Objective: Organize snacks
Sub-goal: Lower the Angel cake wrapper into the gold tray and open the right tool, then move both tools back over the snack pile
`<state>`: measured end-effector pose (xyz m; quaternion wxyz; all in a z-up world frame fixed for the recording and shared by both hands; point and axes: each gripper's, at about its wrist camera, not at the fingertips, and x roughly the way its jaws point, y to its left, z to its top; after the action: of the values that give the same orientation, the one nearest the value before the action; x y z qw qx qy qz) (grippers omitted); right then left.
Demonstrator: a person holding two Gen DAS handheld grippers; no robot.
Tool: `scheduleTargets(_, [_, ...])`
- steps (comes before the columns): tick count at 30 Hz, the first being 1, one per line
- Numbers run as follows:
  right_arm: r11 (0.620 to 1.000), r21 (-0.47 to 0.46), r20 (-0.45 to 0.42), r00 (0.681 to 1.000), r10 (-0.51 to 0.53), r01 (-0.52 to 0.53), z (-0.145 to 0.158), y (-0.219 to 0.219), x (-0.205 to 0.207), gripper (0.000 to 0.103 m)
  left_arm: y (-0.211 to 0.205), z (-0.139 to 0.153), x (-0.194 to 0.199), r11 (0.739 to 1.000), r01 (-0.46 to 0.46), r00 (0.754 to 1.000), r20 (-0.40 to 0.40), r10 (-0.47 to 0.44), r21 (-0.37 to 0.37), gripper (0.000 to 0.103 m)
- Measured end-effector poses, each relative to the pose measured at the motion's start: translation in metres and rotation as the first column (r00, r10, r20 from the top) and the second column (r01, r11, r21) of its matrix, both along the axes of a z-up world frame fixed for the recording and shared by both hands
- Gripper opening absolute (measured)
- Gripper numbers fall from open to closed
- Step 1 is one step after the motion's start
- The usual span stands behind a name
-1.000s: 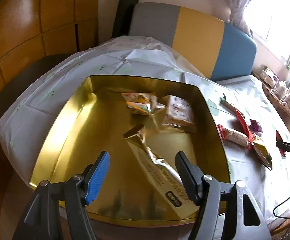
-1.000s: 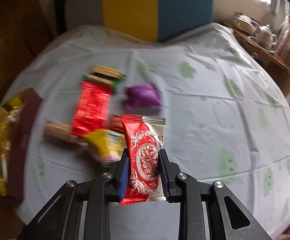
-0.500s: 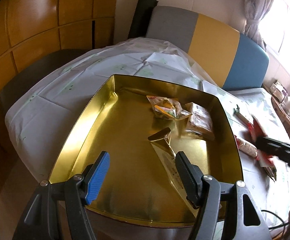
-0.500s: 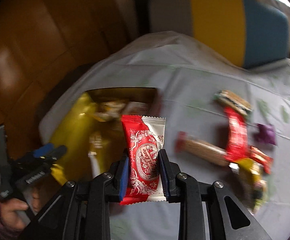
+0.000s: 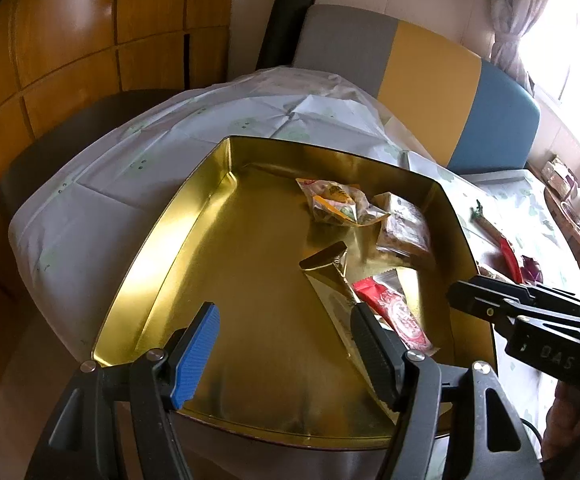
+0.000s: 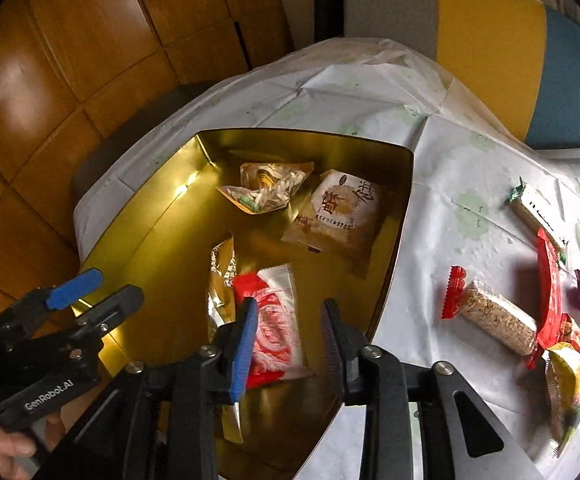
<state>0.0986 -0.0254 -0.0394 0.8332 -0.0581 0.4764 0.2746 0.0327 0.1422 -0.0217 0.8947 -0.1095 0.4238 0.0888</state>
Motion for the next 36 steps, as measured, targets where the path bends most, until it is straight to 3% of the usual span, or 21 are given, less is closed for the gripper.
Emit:
scheduleTargets(6, [1.000,0.016,0.004,1.000,-0.018,0.018,0.001,-0.010,-0.006,0.035,-0.006,0.000,0.000,1.000,0.016,1.000,-0.004,-0.016,0.009,0.069])
scheduleTargets(12, [1.000,0.020,0.057,0.998,-0.019,0.018,0.011,-0.018,-0.018,0.043,-0.014,0.004,-0.002,0.999,0.038,0.999,0.003,-0.038,0.035,0.069])
scheduleTargets(15, [1.000,0.014,0.092,0.996,-0.020,0.019,0.016,-0.024,-0.025,0.054,-0.018,0.005,-0.002,0.998,0.049,0.999,0.003,-0.049,0.044,0.069])
scheduleTargets(19, [1.000,0.009,0.127,0.992,-0.026,0.025,0.023,-0.035,-0.032,0.055,-0.022,0.006,-0.002,0.997,0.063,0.998,0.004,-0.063,0.051,0.069])
scheduleTargets(30, [0.994,-0.033,0.182,0.978,-0.098,0.105,0.032,-0.089,-0.033,0.058,-0.038,0.008,-0.001,0.992,0.107,0.994,0.001,-0.107,0.072,0.069])
scheduleTargets(33, [0.989,-0.051,0.189,0.973,-0.129,0.141,0.032,-0.108,-0.030,0.069,-0.043,0.008,0.000,0.990,0.122,0.992,0.003,-0.123,0.077,0.069])
scheduleTargets(36, [0.983,-0.081,0.200,0.969,-0.146,0.165,0.031,-0.127,-0.027,0.069,-0.049,0.009,0.001,0.986,0.144,0.989,0.004,-0.145,0.082,0.069])
